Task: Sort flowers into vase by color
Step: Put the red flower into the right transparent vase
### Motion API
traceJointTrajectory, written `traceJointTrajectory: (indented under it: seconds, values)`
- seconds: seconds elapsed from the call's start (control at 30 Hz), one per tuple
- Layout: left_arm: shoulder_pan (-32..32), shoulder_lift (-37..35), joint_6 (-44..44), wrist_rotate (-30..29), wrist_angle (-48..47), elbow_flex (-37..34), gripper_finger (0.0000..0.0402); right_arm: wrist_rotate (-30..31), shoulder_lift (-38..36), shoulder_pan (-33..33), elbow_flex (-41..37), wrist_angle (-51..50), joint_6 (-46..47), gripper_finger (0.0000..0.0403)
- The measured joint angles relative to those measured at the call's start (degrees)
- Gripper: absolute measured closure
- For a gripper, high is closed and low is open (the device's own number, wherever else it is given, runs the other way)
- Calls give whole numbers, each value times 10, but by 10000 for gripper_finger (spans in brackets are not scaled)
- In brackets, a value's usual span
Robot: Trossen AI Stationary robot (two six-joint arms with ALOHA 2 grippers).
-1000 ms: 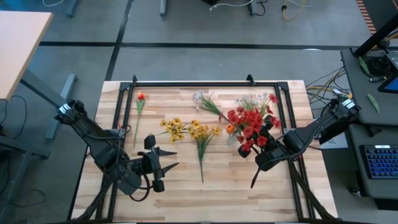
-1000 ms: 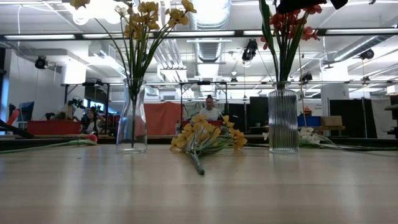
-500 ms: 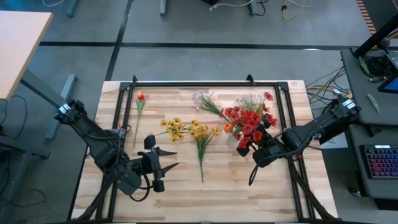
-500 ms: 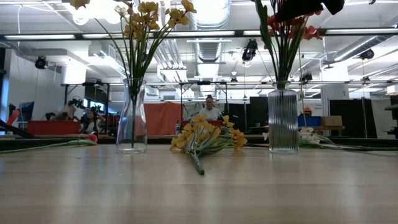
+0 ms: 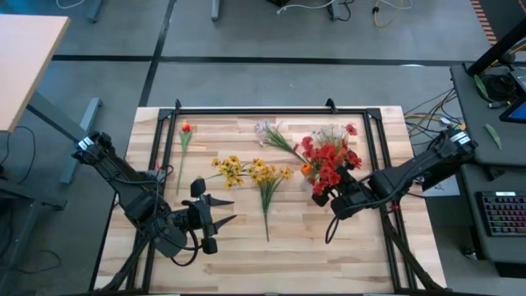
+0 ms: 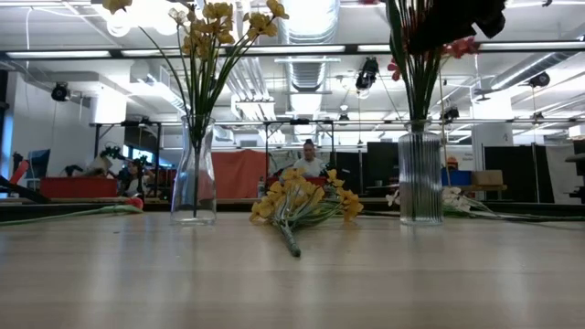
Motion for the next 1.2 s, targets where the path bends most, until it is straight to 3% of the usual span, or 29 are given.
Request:
traceJointTrajectory:
  seconds: [0.7, 1.2]
  values:
    - [0, 0, 0, 0, -1, 0, 253, -1, 4, -3, -48, 45, 0, 390]
    - [0, 0, 0, 0, -1, 0, 253, 24, 83, -13, -57, 64, -5, 390]
